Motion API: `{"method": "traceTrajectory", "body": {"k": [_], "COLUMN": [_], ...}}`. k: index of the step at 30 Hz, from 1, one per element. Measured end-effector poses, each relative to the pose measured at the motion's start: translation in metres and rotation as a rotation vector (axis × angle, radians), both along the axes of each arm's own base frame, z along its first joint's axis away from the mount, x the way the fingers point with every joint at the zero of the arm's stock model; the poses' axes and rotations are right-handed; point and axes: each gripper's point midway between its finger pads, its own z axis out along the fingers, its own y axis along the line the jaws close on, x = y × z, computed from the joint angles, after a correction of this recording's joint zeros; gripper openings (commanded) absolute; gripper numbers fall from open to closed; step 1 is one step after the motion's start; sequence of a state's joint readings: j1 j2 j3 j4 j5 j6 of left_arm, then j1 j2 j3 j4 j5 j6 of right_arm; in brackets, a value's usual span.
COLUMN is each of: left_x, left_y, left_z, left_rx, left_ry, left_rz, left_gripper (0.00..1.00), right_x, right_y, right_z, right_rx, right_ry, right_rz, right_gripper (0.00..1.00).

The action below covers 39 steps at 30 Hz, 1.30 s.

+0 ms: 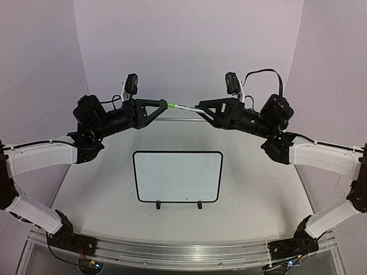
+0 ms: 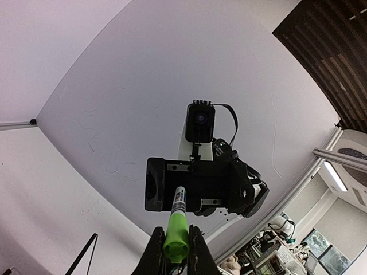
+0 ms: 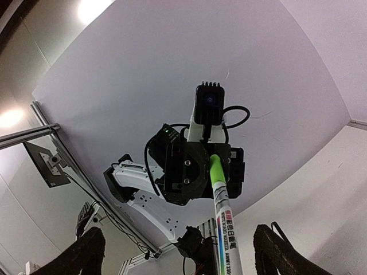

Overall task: Write a sentence on the whiteboard
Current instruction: Open the pen cap from the whiteboard marker.

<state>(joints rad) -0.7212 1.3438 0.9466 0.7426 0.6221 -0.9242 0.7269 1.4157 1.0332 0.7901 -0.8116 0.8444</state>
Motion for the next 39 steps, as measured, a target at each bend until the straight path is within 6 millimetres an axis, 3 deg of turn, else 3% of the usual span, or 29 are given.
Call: {"method": "traceTrajectory", "body": {"k": [16, 39], "left_x": [0.001, 0.008], "left_y": [-0.02, -0.023], "left_z": [-0.027, -0.024], "left_rx": [0.053, 0.067], "left_ry": [0.047, 0.014], "left_rz": [-0.034, 0.007], "left_gripper": [0.0, 0.0], "right_x": [0.003, 0.008], "right_y": [0.007, 0.013], "right_z": [-0.013, -0.026], "right_rx": [-0.016, -0.038], "right_ry": [0.031, 0.054], "right_rz": [0.035, 0.046], "right_gripper": [0.77, 0.7]}}
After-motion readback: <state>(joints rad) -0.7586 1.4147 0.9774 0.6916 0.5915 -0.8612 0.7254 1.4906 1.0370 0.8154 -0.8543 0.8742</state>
